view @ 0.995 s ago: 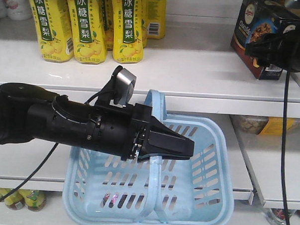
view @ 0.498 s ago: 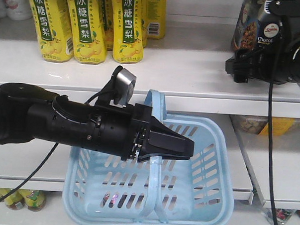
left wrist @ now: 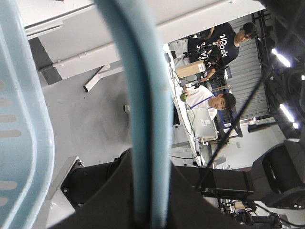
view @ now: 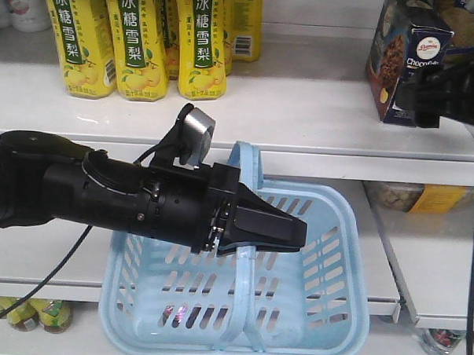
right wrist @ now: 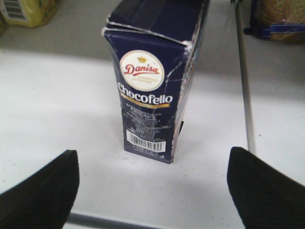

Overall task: Left arm holds basket, right arm returns cookies
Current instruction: 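Lower the box onto the upper shelf and open the right gripper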

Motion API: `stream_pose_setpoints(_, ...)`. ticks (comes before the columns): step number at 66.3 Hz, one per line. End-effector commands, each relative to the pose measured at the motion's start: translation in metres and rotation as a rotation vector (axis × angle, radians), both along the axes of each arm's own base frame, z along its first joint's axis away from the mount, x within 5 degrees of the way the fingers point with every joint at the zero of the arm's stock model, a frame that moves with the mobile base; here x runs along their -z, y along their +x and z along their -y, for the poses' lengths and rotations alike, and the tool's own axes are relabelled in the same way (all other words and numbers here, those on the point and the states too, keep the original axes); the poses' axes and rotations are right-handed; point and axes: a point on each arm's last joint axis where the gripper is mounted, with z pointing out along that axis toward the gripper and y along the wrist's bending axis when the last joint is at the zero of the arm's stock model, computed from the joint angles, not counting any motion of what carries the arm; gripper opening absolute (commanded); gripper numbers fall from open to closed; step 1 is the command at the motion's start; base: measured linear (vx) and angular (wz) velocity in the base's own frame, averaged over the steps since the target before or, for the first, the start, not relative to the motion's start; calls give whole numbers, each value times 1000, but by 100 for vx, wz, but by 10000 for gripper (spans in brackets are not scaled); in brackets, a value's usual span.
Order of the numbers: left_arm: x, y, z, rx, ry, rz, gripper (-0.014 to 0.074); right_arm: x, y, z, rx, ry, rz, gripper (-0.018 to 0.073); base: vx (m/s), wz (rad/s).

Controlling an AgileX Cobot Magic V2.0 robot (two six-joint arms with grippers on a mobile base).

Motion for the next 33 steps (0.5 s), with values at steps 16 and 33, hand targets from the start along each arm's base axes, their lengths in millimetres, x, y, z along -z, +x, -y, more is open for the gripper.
stream_pose_setpoints(16, -38, 0, -3, -56, -158, 62, -3, -60, -79, 18, 7, 23, 236, 590, 0, 0)
stream_pose_setpoints(33, -38, 0, -3, -56, -158, 62, -3, -34, -137, 30, 4, 14, 374, 590, 0, 0)
